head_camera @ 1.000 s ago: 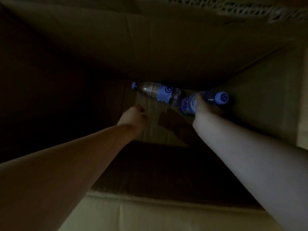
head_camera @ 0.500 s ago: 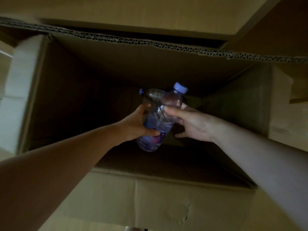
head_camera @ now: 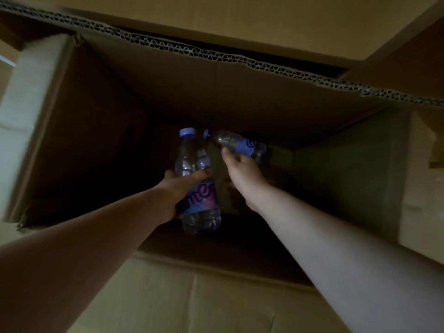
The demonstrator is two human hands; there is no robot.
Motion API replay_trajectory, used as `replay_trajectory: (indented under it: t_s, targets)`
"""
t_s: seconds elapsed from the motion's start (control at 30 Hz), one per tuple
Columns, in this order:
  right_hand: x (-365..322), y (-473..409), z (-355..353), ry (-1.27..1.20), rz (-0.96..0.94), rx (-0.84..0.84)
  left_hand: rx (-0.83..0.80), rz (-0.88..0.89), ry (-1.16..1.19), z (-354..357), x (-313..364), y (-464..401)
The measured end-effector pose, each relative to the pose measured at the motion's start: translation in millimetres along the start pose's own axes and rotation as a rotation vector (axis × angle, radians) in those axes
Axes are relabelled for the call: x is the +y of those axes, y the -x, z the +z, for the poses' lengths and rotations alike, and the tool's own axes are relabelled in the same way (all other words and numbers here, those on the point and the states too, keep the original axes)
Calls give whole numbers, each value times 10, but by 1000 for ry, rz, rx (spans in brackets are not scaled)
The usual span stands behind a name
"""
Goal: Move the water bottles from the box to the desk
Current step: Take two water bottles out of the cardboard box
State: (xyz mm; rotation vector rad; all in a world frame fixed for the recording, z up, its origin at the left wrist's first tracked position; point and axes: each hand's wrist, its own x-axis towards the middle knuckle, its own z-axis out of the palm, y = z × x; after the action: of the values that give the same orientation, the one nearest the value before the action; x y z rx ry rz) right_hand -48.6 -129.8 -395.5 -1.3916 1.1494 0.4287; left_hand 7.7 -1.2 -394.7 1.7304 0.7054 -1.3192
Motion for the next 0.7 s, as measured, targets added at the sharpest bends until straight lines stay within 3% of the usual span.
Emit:
replay_trajectory:
  t_s: [0.07,0.27,0.57,0.7]
  targets:
    - [81,-240,-61,179,-57,154,62,-53,77,-72,-1,-202]
    - [378,-1065,-207,640,-60,283,188,-29,206,-212,-33,-855]
    - [553,-1514,-125,808,-72,374,191,27,166,-203,-135,-1247]
    - [560,-1567,-16,808,-38,326,207,46,230,-124,-174,-1268]
